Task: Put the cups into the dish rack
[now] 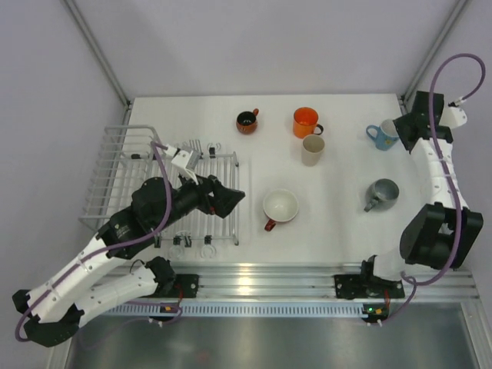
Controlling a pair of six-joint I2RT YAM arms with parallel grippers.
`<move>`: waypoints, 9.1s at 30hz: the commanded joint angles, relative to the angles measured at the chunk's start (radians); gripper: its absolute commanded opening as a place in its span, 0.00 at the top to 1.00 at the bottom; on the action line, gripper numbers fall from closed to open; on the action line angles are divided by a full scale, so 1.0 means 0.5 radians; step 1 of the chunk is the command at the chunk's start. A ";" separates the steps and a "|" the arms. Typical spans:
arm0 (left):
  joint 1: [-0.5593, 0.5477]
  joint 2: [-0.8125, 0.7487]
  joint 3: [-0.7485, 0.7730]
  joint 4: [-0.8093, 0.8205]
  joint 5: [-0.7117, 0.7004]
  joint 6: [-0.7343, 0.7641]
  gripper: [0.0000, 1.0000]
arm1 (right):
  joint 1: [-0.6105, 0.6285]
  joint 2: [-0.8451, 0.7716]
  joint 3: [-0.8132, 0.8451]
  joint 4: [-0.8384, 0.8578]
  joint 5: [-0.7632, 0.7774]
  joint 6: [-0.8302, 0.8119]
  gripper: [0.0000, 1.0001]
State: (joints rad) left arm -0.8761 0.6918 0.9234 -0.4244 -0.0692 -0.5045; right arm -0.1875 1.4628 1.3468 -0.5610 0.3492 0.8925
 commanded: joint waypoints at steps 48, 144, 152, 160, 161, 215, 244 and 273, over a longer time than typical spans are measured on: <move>0.000 0.193 0.089 -0.056 -0.067 -0.019 0.02 | -0.291 0.906 0.233 0.287 -0.539 0.292 0.65; 0.240 1.065 0.270 2.008 1.283 -1.240 0.69 | 1.182 -1.131 -1.264 2.294 -1.487 0.393 1.00; 0.240 1.022 0.270 1.837 1.234 -1.081 1.00 | 1.197 -1.155 -1.307 2.138 -1.472 0.295 1.00; 0.243 0.908 0.390 1.316 0.989 -0.716 1.00 | 1.194 -1.244 -1.313 1.914 -1.414 0.170 0.45; 0.240 0.890 0.402 1.181 0.940 -0.633 1.00 | 1.194 -1.253 -1.298 1.880 -1.407 0.151 0.39; 0.408 0.881 -0.297 -1.231 -1.561 -2.135 1.00 | 1.197 -1.413 -1.147 1.205 -1.122 -0.214 0.15; 0.522 0.865 -0.310 -1.333 -1.583 -2.191 0.53 | 1.194 -1.459 -1.160 1.137 -1.082 -0.263 0.15; 0.353 1.291 0.423 -1.511 -1.954 -1.102 0.44 | 1.197 -1.453 -1.172 1.058 -1.024 -0.294 0.15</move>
State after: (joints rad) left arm -0.6777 1.3415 1.0832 -1.1557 -0.9592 -1.1511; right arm 0.3992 0.7464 0.7231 -0.0517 -0.1768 0.7609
